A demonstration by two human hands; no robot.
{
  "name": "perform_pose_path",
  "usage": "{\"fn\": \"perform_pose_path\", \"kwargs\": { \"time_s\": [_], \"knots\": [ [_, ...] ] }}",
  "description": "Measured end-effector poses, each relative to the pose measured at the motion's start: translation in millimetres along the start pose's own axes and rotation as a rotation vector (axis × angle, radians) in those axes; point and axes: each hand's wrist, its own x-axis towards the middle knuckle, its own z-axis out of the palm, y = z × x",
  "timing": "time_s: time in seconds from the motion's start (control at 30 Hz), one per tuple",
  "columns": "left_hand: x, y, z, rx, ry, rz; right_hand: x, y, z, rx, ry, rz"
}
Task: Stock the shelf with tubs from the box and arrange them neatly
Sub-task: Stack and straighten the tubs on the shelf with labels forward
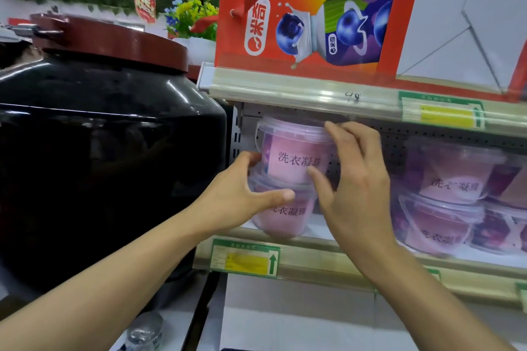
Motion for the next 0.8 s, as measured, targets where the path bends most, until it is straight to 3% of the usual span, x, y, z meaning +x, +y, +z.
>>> {"fn": "perform_pose_path", "kwargs": {
  "time_s": [0.13, 0.23, 0.8],
  "knots": [
    [5.4, -4.2, -2.6, 0.013, 0.056, -0.013, -13.1, 6.6, -3.2, 0.035, -0.144, 0.192],
    [9.7, -3.5, -3.5, 0.019, 0.080, -0.015, -16.5, 10.4, -0.1, 0.052, -0.262, 0.218],
    [8.4, -0.9, -0.2, 0.052, 0.096, -0.049, -22.0, 22.7, 10.0, 0.245, -0.363, 0.267]
  ]
}}
